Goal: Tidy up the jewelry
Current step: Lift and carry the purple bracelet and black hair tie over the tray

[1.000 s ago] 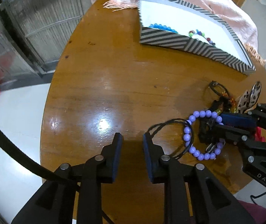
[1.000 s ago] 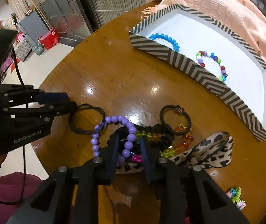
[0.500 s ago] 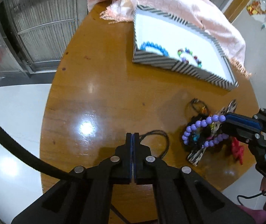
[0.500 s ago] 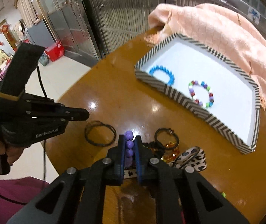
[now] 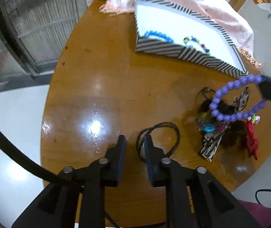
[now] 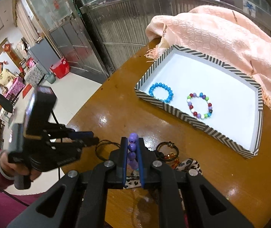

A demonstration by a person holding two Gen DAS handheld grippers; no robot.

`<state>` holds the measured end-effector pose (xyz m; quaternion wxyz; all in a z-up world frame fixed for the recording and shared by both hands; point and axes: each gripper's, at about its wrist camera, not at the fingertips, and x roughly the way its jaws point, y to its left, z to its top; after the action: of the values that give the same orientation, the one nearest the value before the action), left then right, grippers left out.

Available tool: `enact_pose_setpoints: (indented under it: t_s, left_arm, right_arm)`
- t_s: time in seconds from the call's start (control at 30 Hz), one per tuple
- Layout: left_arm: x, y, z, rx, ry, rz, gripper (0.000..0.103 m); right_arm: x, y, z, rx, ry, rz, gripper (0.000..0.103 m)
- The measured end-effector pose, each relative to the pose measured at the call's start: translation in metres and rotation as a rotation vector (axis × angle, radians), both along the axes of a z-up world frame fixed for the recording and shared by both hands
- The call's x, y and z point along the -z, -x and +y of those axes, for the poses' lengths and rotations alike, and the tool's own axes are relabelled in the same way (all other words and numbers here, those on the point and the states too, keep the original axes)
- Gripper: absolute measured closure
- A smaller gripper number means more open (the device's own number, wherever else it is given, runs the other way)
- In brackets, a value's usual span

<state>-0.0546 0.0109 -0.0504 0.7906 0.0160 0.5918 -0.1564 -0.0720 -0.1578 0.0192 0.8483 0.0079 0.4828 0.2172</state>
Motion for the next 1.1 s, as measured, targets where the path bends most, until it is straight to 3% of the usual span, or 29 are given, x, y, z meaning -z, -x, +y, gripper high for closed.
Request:
enact_pose_setpoints:
  t_s: [0.2, 0.4, 0.47, 0.5, 0.57, 0.7, 0.9, 1.1]
  left_arm:
    - [0.010, 0.001, -0.002, -0.021, -0.048, 0.011, 0.076]
    - [0.012, 0.004, -0.022, 0.024, -0.124, -0.047, 0.075]
    - [0.013, 0.007, -0.029, 0.056, -0.134, -0.075, 0.084]
    - [0.013, 0.008, -0.031, 0.063, -0.131, -0.078, 0.095]
    - [0.013, 0.006, -0.033, 0.075, -0.131, -0.077, 0.100]
    - [0.011, -0.002, -0.029, 0.067, -0.069, -0.027, 0.101]
    - [-0.005, -0.017, 0.004, 0.000, 0.130, 0.071, 0.101]
    - [-0.031, -0.026, 0.010, -0.031, 0.198, 0.050, 0.101]
  right_arm:
    - [-0.015, -0.001, -0.019, 0.028, -0.127, -0.001, 0.093]
    - [-0.021, -0.004, -0.026, 0.052, -0.115, -0.017, 0.093]
    - [-0.022, -0.004, -0.027, 0.052, -0.113, -0.020, 0.093]
    - [-0.022, -0.005, -0.026, 0.050, -0.113, -0.019, 0.093]
    - [-0.022, -0.005, -0.025, 0.045, -0.109, -0.019, 0.093]
    - [-0.022, -0.006, -0.024, 0.040, -0.109, -0.015, 0.093]
    - [-0.027, -0.009, -0.028, 0.041, -0.110, -0.026, 0.093]
    - [-0.031, -0.015, -0.033, 0.042, -0.100, -0.035, 0.093]
